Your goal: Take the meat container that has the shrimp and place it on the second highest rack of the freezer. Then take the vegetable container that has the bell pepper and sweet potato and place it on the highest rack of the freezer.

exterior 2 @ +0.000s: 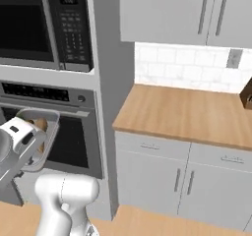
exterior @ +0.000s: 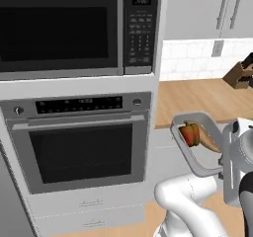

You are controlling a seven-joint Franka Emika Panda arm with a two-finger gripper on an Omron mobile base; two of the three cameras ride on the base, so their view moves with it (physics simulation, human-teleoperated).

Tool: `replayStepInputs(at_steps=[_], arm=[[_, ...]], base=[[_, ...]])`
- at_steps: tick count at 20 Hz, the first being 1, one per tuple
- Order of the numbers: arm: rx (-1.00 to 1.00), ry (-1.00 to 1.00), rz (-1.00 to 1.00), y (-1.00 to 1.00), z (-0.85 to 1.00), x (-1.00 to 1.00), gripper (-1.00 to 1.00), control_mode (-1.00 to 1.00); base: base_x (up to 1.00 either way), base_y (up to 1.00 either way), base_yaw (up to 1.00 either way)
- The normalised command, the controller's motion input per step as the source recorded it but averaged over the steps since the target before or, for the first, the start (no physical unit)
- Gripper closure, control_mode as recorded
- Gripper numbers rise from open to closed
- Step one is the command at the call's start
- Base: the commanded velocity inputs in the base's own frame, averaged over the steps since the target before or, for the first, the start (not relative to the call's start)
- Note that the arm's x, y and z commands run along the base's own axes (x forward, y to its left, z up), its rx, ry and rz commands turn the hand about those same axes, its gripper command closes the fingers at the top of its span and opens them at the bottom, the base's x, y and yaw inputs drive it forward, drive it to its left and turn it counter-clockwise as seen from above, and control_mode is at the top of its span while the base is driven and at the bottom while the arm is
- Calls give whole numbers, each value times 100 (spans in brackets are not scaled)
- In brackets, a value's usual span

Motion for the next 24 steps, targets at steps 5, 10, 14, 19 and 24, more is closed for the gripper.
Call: replayStepInputs(at_steps=[5,10,14,19,24], arm=[[0,0,0,0,0,0,100,100],[0,0,0,0,0,0,100,100],[0,0,0,0,0,0,100,100],[0,0,0,0,0,0,100,100],[0,0,0,0,0,0,100,100]], base=[[0,100,26],[0,99,27],[0,92,23],[0,74,14],[3,59,2]])
